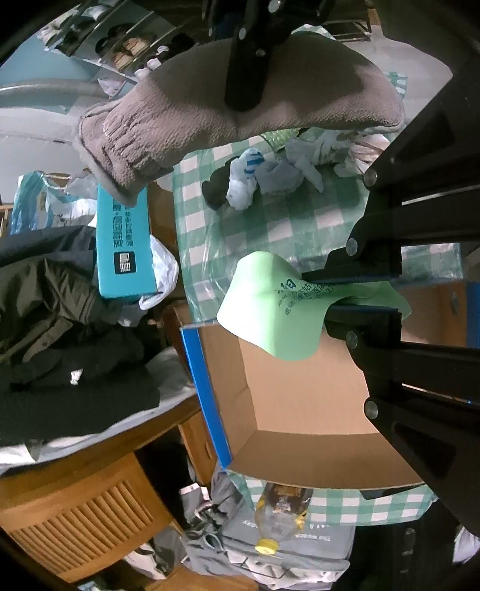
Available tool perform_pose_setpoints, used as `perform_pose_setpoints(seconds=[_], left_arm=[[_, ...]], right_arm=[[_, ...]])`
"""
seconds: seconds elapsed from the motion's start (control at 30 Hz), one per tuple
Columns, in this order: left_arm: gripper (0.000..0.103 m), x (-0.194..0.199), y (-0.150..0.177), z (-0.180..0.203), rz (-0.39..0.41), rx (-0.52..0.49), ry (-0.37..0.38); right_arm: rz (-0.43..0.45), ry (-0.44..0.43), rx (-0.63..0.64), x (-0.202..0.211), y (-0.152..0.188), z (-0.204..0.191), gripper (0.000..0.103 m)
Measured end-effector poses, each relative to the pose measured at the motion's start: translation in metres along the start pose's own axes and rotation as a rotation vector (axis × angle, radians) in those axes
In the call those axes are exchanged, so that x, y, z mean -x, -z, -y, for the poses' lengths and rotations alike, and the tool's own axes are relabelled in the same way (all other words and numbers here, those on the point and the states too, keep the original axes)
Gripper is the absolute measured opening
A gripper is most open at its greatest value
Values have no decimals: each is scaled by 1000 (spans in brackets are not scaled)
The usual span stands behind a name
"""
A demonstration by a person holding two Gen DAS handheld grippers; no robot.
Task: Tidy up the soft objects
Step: 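Carry the green cloth and grey sock into the box and open both tools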
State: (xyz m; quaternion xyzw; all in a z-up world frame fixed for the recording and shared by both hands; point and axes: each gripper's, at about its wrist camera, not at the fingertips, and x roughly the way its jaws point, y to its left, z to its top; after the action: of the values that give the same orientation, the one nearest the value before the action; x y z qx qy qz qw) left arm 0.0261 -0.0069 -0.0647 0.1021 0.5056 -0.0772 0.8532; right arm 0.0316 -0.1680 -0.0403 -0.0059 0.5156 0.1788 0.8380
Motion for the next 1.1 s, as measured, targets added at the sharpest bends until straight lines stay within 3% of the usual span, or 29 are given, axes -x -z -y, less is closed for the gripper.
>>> perform_pose_setpoints(seconds=[0.43, 1.1], left_arm=[[9, 7, 17, -56, 13, 76, -47], [9, -17, 40, -133, -47, 204, -139]], right_arm=[[-14, -42, 87, -16, -18, -61, 25], [-131, -119, 125, -91, -46, -137, 25]])
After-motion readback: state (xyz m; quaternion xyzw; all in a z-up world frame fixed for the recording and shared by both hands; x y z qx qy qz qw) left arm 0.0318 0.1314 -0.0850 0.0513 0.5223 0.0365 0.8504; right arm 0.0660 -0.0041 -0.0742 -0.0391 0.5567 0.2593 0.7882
